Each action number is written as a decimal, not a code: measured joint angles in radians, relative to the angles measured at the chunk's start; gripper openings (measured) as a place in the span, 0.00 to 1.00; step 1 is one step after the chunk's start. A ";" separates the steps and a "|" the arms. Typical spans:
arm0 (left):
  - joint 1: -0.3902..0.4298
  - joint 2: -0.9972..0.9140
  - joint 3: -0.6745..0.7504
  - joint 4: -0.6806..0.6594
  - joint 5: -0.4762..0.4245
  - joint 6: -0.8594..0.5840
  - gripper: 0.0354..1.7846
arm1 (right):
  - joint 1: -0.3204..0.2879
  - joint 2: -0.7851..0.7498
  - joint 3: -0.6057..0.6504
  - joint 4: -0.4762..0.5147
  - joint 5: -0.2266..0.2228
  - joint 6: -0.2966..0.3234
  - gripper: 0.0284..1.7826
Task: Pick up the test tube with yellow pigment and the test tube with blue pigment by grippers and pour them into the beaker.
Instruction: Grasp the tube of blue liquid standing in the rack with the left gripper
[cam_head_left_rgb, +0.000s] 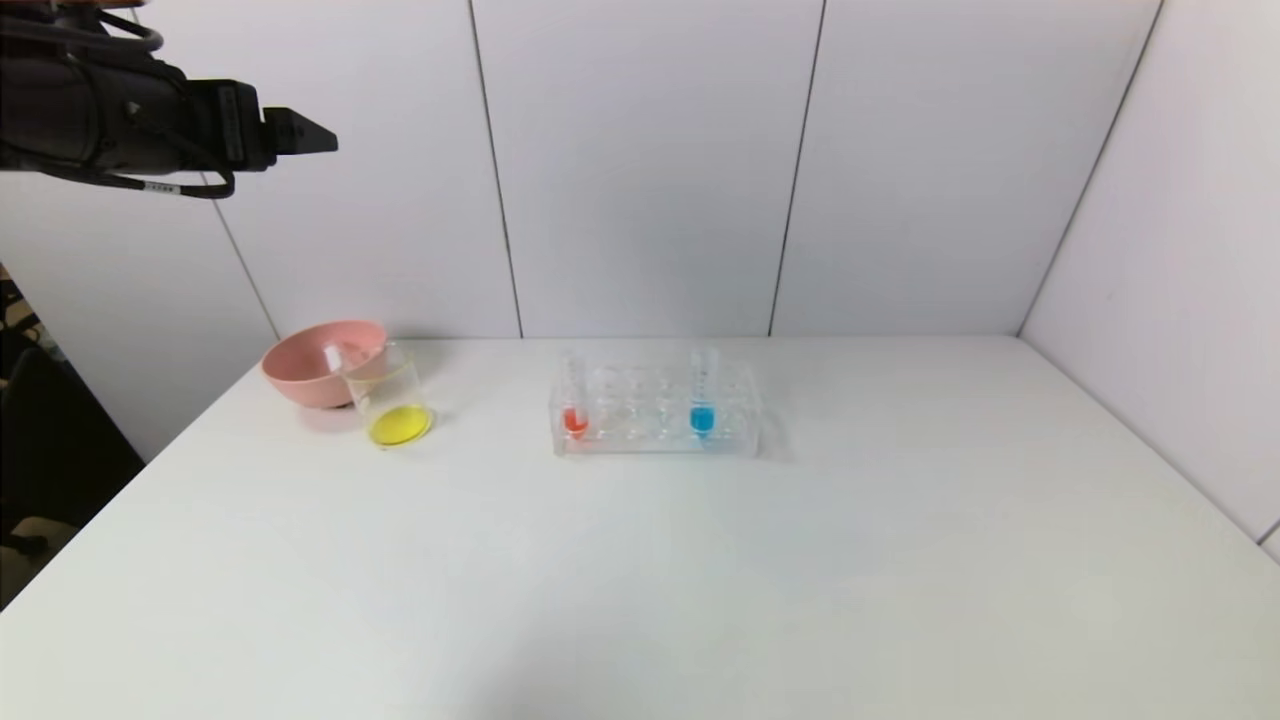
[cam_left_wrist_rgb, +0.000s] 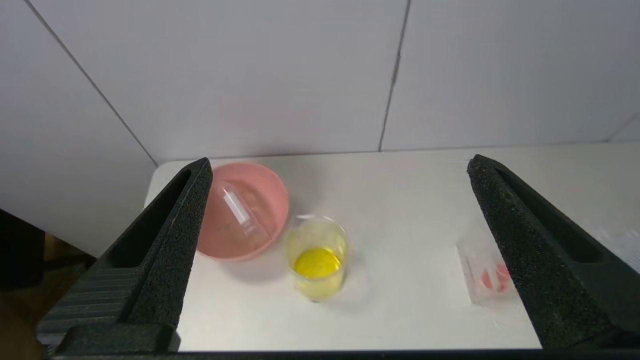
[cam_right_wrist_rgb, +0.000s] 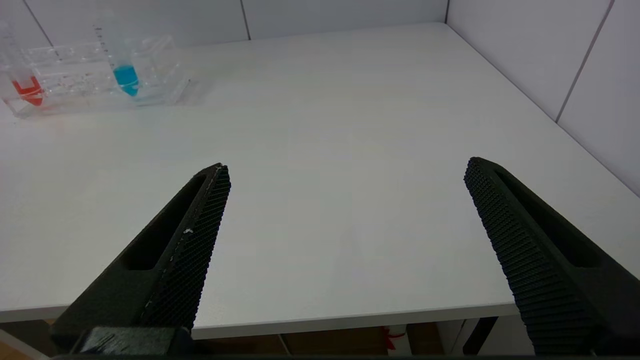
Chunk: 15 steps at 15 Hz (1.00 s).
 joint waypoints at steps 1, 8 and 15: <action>-0.056 -0.062 0.075 -0.003 0.040 -0.010 1.00 | 0.000 0.000 0.000 0.000 0.000 0.000 0.96; -0.369 -0.389 0.554 -0.131 0.201 -0.034 1.00 | 0.000 0.000 0.000 0.000 0.000 0.000 0.96; -0.707 -0.440 0.839 -0.590 0.480 -0.173 1.00 | 0.000 0.000 0.000 0.000 0.000 0.000 0.96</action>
